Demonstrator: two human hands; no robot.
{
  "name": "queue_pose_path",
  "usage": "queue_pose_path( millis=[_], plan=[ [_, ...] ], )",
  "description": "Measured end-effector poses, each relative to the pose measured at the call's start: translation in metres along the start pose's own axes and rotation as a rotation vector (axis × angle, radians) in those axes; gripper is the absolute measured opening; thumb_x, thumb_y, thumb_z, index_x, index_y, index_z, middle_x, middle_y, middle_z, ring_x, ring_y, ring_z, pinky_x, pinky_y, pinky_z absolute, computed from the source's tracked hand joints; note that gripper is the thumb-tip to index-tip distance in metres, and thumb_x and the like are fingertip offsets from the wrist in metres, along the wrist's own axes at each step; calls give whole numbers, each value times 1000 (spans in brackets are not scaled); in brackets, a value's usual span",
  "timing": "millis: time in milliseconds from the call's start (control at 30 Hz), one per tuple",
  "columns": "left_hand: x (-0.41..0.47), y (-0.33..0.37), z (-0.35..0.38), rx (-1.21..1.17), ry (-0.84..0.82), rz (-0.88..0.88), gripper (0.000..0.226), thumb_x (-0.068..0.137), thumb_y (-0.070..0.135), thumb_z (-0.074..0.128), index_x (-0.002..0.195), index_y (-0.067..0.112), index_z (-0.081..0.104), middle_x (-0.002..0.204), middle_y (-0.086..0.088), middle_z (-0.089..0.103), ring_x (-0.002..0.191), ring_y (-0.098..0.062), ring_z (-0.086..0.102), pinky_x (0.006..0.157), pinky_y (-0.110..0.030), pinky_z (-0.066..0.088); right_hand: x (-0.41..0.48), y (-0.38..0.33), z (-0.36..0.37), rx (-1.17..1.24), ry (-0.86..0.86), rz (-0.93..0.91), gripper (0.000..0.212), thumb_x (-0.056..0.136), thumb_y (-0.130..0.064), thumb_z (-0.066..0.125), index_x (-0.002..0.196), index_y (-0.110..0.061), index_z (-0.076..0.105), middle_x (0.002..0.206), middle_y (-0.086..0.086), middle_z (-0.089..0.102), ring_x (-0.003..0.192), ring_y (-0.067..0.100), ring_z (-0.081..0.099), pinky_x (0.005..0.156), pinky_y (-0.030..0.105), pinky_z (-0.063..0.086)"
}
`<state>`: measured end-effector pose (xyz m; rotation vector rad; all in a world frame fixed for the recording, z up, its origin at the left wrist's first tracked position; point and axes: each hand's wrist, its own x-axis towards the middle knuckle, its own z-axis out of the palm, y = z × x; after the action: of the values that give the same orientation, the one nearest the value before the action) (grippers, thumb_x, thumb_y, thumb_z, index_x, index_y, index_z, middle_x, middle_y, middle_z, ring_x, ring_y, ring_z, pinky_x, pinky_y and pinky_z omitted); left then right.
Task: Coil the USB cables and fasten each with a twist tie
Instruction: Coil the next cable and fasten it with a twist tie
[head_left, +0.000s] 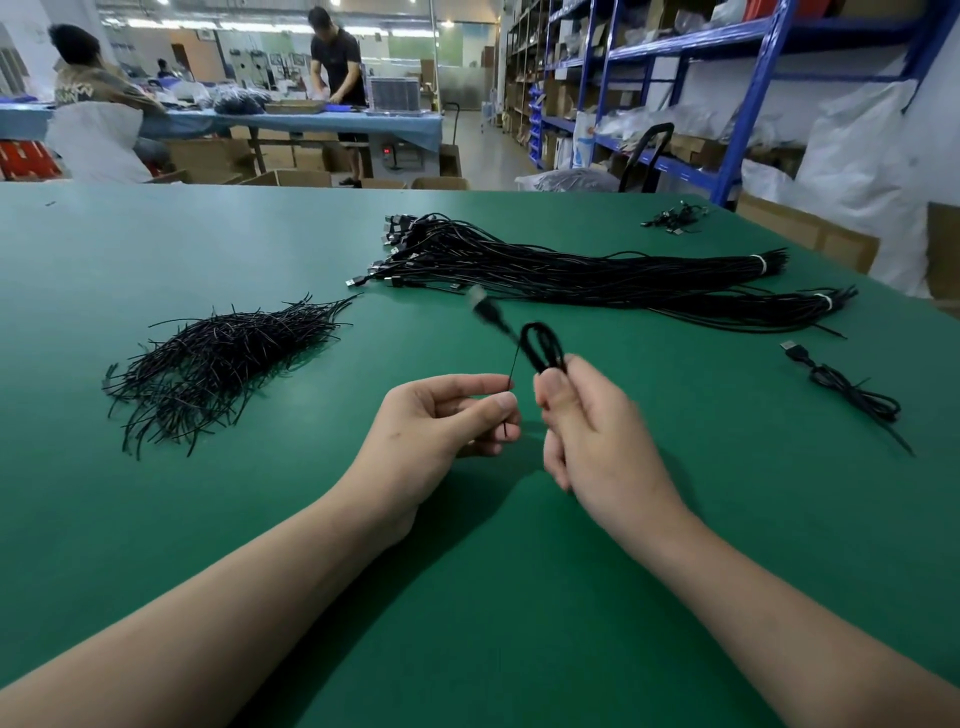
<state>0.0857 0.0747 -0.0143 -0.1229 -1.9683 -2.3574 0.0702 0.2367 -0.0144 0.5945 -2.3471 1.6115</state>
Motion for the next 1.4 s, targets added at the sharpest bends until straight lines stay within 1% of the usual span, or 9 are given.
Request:
queue_pose_path(
  millis=[133, 233, 333, 533, 667, 900, 967, 1100, 1400],
  plan=[
    [0, -1, -2, 26, -37, 8, 26, 76, 23, 76, 96, 6, 77, 84, -11, 76, 70, -11, 68, 65, -20, 54, -3, 0, 0, -56, -124, 16, 34, 108, -33, 41, 85, -9, 48, 55, -12, 37, 48, 8, 30, 49, 28, 27],
    [1, -2, -6, 35, -72, 15, 23, 77, 26, 76, 90, 8, 80, 85, -9, 76, 70, -10, 67, 66, -19, 54, -2, 0, -1, -80, -146, 49, 33, 108, -32, 41, 84, -8, 46, 61, -6, 37, 51, 13, 31, 52, 33, 27],
    [2, -1, -7, 26, -112, 4, 22, 79, 26, 75, 92, 9, 80, 84, -8, 74, 69, -11, 64, 66, -20, 53, -1, 0, 0, -71, -145, 75, 34, 108, -32, 41, 83, -9, 45, 61, -7, 37, 51, 13, 31, 52, 35, 28],
    [2, -1, -5, -60, -141, -37, 22, 86, 21, 68, 102, 10, 79, 87, -10, 75, 71, -13, 67, 67, -22, 54, 0, 3, -1, 85, -142, 187, 34, 109, -30, 38, 86, -6, 47, 52, -16, 37, 43, 4, 31, 43, 19, 27],
    [0, -2, -3, 78, -118, 19, 19, 93, 12, 66, 107, 16, 78, 86, -5, 76, 71, -8, 64, 64, -19, 51, 1, 1, -1, 160, -150, 235, 35, 109, -29, 36, 86, -6, 47, 52, -16, 35, 42, 6, 28, 41, 17, 26],
    [2, 1, -5, 244, -66, 148, 17, 87, 27, 71, 100, 33, 80, 84, -12, 74, 73, -7, 58, 65, -22, 48, -2, -6, -1, 303, -222, 258, 32, 111, -27, 31, 86, -11, 42, 66, 0, 23, 43, 9, 23, 44, 21, 19],
    [3, 0, -6, 255, -41, 163, 14, 89, 24, 72, 96, 33, 81, 79, -6, 71, 73, -8, 58, 64, -22, 47, -2, -7, -1, 317, -244, 264, 32, 111, -28, 31, 87, -11, 42, 66, 0, 24, 42, 9, 23, 45, 23, 19],
    [2, 2, -6, 194, -41, 151, 12, 81, 34, 77, 89, 26, 80, 81, 0, 74, 74, -7, 63, 62, -22, 50, -3, -10, 0, 338, -278, 266, 33, 110, -29, 32, 85, -10, 41, 64, -2, 27, 41, 8, 24, 44, 22, 20],
    [1, 4, -5, 123, -37, 87, 20, 71, 32, 79, 87, 20, 80, 86, -4, 77, 76, -10, 70, 64, -21, 54, -4, -13, 1, 292, -234, 258, 32, 110, -26, 34, 84, -9, 44, 62, -4, 27, 43, 7, 24, 43, 20, 21]
  ],
)
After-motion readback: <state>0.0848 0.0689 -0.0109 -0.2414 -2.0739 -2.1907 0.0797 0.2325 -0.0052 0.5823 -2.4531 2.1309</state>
